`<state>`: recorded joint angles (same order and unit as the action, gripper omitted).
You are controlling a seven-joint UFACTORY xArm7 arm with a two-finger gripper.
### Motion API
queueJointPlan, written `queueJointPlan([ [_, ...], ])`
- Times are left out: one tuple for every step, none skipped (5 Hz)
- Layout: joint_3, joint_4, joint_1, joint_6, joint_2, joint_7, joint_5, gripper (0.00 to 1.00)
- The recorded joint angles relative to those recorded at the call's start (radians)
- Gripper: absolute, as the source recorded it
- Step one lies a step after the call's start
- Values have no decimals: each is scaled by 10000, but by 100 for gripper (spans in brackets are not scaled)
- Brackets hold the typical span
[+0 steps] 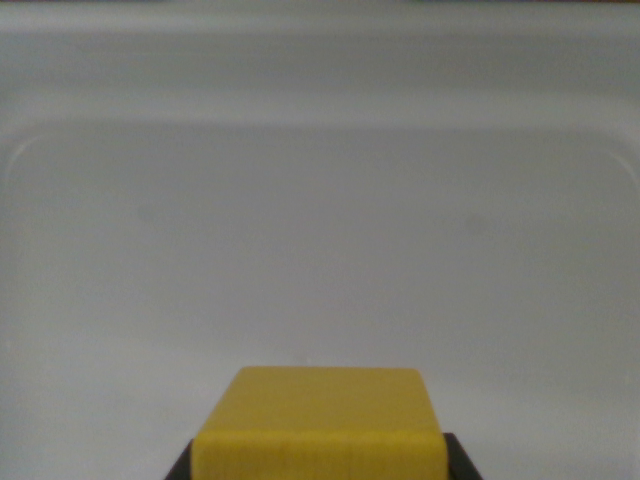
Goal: Pick yellow cube
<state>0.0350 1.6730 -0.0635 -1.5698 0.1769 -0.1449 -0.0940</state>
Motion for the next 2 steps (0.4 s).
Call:
queueJointPlan([
  [4, 118, 0, -173, -56, 18, 10, 100],
  [4, 118, 0, -173, -56, 18, 10, 100],
])
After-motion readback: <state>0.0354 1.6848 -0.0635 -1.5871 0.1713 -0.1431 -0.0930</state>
